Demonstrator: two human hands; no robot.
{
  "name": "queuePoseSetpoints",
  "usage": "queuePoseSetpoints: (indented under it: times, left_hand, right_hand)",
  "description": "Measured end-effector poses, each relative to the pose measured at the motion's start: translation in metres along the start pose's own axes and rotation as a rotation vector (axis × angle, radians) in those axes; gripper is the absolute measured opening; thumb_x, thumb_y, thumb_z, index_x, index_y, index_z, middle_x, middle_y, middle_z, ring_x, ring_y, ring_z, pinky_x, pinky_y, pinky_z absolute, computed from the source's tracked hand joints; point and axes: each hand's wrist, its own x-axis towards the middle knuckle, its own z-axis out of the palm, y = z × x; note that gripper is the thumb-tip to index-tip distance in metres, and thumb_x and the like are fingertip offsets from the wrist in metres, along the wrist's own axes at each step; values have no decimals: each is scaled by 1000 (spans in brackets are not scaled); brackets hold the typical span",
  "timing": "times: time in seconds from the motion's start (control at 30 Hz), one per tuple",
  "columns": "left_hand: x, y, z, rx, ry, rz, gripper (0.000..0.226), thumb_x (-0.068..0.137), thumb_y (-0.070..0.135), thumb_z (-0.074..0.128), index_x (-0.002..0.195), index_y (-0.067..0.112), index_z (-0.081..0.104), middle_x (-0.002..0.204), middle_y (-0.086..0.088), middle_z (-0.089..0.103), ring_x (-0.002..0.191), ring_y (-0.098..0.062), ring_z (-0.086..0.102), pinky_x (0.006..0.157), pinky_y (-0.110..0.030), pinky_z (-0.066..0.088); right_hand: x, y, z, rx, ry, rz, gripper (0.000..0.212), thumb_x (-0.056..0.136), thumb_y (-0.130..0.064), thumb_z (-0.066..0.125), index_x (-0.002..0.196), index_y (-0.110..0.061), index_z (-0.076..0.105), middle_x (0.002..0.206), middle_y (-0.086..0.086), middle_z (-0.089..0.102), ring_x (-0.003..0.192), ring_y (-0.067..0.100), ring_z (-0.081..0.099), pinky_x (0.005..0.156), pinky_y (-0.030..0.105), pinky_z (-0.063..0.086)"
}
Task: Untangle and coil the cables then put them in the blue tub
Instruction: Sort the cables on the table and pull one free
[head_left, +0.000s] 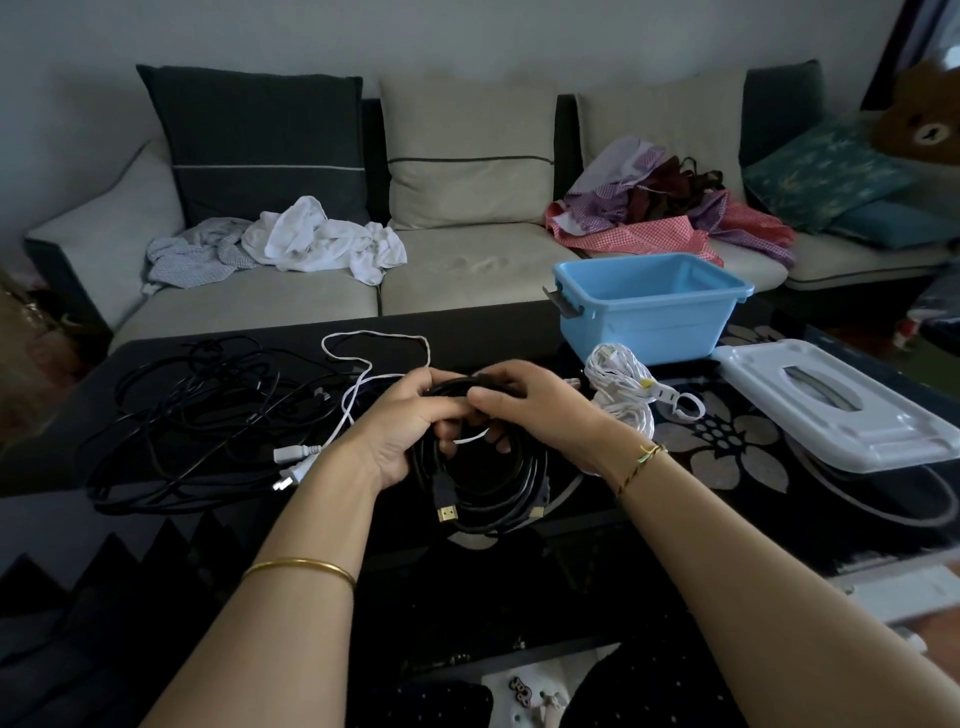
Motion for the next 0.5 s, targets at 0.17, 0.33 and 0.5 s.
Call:
queuePoseSetpoints:
  times: [0.17, 0.33, 0.5]
  left_hand:
    - [11, -9, -6, -96, 19, -104, 17, 87, -7, 58, 89, 10, 55, 60, -3, 58, 38, -4, 42, 37, -16, 36]
    - [22, -10, -3, -87, 11, -133, 15, 88, -2, 57, 98, 9, 59, 72, -7, 65, 54, -12, 60, 50, -24, 49]
    - [44, -10, -24, -19, 297, -33, 22, 89, -2, 51, 106, 10, 59, 85, -5, 61, 76, -15, 59, 76, -32, 50]
  right_hand:
    - [-2, 11, -5, 42, -87, 117, 28, 95, -17, 57, 109, 7, 58, 93, 18, 62, 83, 29, 62, 81, 45, 54]
    - [8, 11, -14, -65, -48, 165, 21, 95, -18, 57, 95, 2, 61, 73, 13, 64, 61, 21, 63, 61, 29, 52]
    - [50, 16, -41, -69, 297, 265, 28, 92, -26, 62, 80, 1, 61, 83, 17, 65, 66, 24, 60, 48, 23, 46]
